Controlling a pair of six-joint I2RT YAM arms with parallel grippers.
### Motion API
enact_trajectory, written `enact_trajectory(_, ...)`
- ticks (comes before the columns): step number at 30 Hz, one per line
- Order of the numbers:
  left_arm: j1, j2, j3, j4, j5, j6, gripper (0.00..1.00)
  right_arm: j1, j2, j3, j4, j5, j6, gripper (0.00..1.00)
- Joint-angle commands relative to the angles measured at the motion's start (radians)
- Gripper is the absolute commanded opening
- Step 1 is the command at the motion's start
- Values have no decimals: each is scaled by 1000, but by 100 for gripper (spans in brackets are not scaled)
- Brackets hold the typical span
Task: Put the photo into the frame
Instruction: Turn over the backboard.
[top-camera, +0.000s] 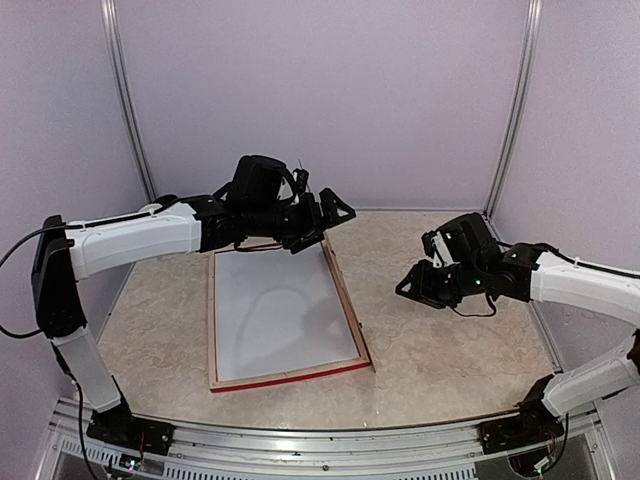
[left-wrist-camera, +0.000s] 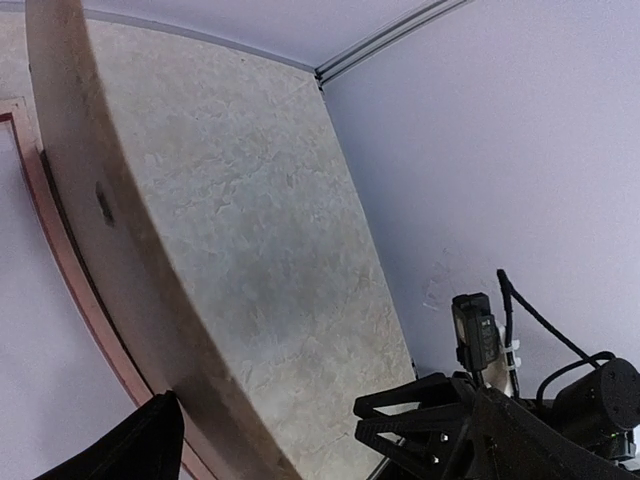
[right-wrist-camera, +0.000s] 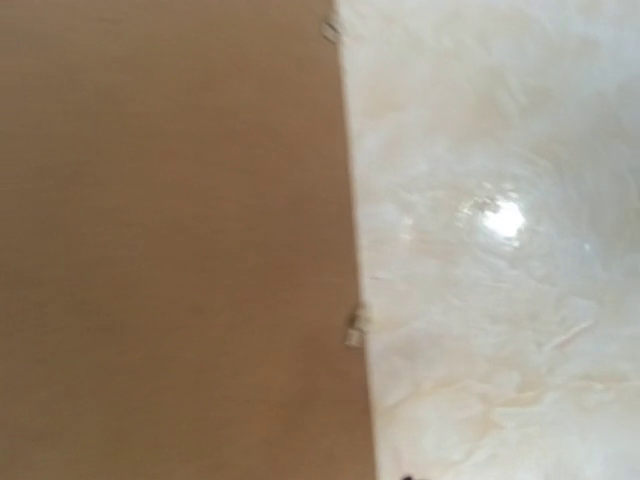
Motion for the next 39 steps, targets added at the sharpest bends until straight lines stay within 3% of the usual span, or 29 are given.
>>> enact_trajectory(1, 8, -80, -46, 22, 4, -9, 99, -36, 106, -41, 142, -89, -28, 33)
enact_trajectory(12, 50, -186, -187, 64, 52, -32, 96, -45, 410, -34, 330, -195, -64, 32)
enact_trajectory(24, 77, -315, -404, 117, 65, -46, 85, -45, 454, -47, 388, -233, -61, 31)
enact_trajectory(39, 95, -473, -702, 267, 65, -79, 59, -46, 491, -80, 443, -283, -51, 30)
